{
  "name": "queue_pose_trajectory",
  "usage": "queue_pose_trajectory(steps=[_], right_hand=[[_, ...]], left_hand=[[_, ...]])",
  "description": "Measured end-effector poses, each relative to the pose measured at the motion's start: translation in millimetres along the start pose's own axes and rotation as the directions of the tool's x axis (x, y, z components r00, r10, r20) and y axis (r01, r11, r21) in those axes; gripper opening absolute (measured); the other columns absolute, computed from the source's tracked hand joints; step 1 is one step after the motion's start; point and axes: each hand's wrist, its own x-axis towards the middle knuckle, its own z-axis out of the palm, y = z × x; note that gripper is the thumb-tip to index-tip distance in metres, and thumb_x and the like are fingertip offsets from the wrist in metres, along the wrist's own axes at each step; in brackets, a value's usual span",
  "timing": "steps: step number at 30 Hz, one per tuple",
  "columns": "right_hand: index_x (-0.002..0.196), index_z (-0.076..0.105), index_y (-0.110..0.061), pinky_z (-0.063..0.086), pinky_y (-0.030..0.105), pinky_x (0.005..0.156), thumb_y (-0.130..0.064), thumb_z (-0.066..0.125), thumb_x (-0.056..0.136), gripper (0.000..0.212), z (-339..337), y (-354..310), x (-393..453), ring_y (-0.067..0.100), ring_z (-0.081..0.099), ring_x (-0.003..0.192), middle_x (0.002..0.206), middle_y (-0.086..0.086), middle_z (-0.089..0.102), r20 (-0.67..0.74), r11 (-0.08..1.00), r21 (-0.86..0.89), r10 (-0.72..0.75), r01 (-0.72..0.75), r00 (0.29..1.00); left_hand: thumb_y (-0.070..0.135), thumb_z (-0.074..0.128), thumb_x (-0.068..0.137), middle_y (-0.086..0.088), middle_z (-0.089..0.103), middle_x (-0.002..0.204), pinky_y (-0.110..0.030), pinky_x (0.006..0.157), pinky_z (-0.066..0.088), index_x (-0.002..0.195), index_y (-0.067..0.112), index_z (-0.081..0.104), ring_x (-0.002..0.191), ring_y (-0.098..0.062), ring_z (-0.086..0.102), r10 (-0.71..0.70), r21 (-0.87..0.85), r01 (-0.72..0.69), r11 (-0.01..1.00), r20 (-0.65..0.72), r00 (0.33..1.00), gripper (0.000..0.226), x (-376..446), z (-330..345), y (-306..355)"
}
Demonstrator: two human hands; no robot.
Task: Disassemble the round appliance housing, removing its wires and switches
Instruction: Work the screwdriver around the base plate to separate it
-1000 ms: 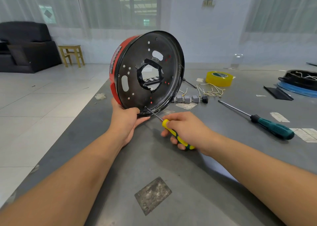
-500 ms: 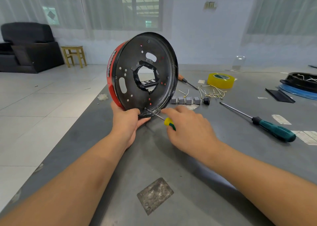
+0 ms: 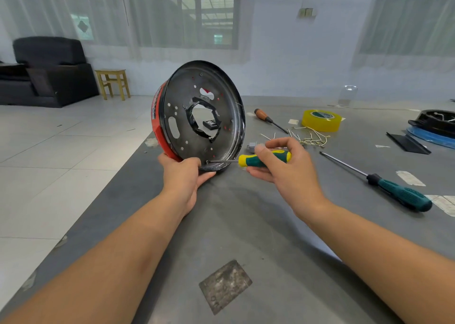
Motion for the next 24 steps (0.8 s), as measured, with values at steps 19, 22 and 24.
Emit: queue_pose_trajectory(steps=[19,22,24], right_hand=[[0.124,0.039,-0.027,0.042,0.034,0.054,-0.056,0.036,0.101,0.037,-46,-21,19,0.012,0.050,0.063,0.078,-0.015,0.050,0.520,0.154,-0.751,-0.461,0.642,0.719],[0.122,0.047,-0.023,0.032,0.029,0.046,-0.061,0.020,0.102,0.050,-41,-17,18,0.020,0.049,0.046,0.054,-0.012,0.046,0.421,0.014,-0.858,-0.552,0.513,0.720],[0.121,0.046,-0.024,0.038,0.032,0.050,-0.050,0.034,0.099,0.037,-40,-11,18,0.015,0.051,0.052,0.061,-0.010,0.049,0.399,0.179,-0.795,-0.568,0.580,0.720]], left_hand=[[-0.014,0.050,0.085,-0.007,0.053,0.133,-0.041,0.065,0.065,0.106,0.030,0.042,0.114,-0.039,0.066,-0.039,0.134,0.030,0.990,0.070,0.997,0.049,3,-2,2],[-0.014,0.050,0.085,-0.010,0.054,0.134,-0.042,0.065,0.065,0.107,0.028,0.042,0.114,-0.040,0.067,-0.051,0.122,0.041,0.992,0.077,0.996,0.048,3,-3,2],[-0.014,0.049,0.085,-0.008,0.053,0.133,-0.042,0.065,0.065,0.107,0.028,0.042,0.114,-0.040,0.066,-0.048,0.134,0.037,0.990,0.079,0.996,0.048,2,-3,2]])
